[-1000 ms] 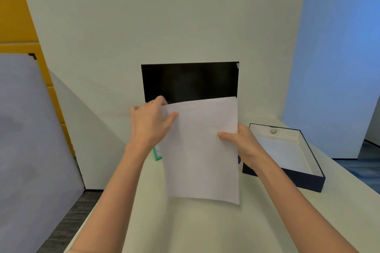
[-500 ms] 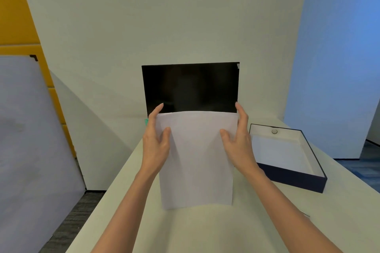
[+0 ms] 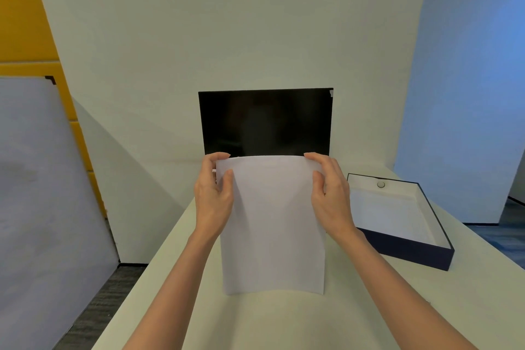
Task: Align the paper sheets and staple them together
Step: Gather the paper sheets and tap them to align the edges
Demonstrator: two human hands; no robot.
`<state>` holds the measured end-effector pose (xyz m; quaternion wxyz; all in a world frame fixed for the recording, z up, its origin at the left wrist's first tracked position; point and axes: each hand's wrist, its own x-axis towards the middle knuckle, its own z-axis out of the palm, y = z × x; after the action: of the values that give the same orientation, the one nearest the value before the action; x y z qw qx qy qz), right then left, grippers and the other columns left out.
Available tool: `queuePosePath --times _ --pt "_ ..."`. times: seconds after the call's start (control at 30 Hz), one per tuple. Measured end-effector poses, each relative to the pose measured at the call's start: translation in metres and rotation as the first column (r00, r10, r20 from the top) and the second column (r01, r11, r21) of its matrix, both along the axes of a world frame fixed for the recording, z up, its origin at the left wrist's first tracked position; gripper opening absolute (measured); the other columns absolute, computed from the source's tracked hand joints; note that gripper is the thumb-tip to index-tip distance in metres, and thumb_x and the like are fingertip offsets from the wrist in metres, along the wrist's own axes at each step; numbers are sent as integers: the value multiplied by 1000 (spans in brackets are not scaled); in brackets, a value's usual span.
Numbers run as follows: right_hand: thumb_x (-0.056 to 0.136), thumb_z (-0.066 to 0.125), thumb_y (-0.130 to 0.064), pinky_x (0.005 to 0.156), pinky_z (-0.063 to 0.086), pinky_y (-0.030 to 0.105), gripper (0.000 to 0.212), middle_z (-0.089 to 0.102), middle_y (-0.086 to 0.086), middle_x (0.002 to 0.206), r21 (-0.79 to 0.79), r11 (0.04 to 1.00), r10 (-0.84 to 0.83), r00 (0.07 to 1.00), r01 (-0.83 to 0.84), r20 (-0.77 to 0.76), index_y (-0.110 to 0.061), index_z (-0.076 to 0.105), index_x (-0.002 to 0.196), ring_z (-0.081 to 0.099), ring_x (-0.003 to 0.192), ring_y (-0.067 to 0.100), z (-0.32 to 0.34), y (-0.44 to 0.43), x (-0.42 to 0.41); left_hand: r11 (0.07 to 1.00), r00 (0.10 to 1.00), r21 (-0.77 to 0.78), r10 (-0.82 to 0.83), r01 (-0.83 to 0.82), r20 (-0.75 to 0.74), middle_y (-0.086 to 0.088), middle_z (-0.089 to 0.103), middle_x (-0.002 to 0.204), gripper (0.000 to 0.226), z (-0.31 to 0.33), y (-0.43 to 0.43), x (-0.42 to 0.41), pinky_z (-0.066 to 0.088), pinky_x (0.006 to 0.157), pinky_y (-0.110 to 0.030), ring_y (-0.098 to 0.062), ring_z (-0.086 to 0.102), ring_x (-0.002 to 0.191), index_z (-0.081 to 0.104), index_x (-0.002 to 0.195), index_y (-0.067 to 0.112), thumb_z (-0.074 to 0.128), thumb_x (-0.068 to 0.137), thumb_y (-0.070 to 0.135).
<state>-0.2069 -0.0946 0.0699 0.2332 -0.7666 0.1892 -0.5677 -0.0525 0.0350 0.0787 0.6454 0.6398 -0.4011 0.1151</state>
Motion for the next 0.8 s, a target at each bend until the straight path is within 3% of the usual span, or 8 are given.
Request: queuePosePath --times 0.13,0.23,0.37,0.43,0.6,0.7,0.8 --pt "96 38 2 84 32 -3 42 53 -7 114 16 1000 22 1000 -22 8 -22 54 127 46 101 -15 0 0 2 998 996 -24 59 -57 71 16 56 111 27 -1 1 0 51 92 -36 -11 57 99 53 111 35 53 94 15" --pt "96 38 1 85 32 -2 40 53 -6 115 27 999 29 1000 -29 11 -21 54 125 46 102 -14 0 0 2 998 999 -48 45 -44 21 17 58 111 27 0 0 1 53 93 -40 -15 60 100 57 111 34 55 93 14" --pt "96 39 1 87 32 -2 38 52 -8 116 28 999 30 999 -31 23 -20 54 124 45 103 -16 0 -1 3 997 1000 -75 13 -15 -26 12 60 112 34 -2 1 2 56 87 -40 -23 64 93 55 119 37 56 93 16" --pt "96 39 1 87 32 -2 39 52 -8 116 37 999 34 999 -35 27 -20 54 124 45 103 -16 0 0 3 997 1000 -77 22 -23 -16 9 63 114 27 -3 1 5 55 87 -43 -23 64 96 60 113 31 55 93 14" --pt "93 39 5 86 32 -4 42 52 -10 116 109 993 48 996 -55 72 -22 55 122 45 104 -18 8 3 5 994 997 -109 -9 0 -79 10 64 104 29 12 3 4 52 72 -34 -22 59 80 62 107 30 54 90 9" --pt "91 38 6 90 34 7 46 52 -10 118 189 980 44 997 -55 64 -26 55 120 48 105 -6 22 3 8 995 991 -101 -15 2 -132 7 63 101 32 27 -2 4 47 70 -27 -15 53 76 63 107 31 49 88 8" --pt "90 37 6 86 39 21 47 49 -5 118 311 950 18 999 -2 -51 -25 54 121 46 107 10 36 -6 15 999 979 1 45 -45 -199 5 59 99 35 34 -12 10 51 83 -35 -20 56 85 62 109 29 46 87 8"
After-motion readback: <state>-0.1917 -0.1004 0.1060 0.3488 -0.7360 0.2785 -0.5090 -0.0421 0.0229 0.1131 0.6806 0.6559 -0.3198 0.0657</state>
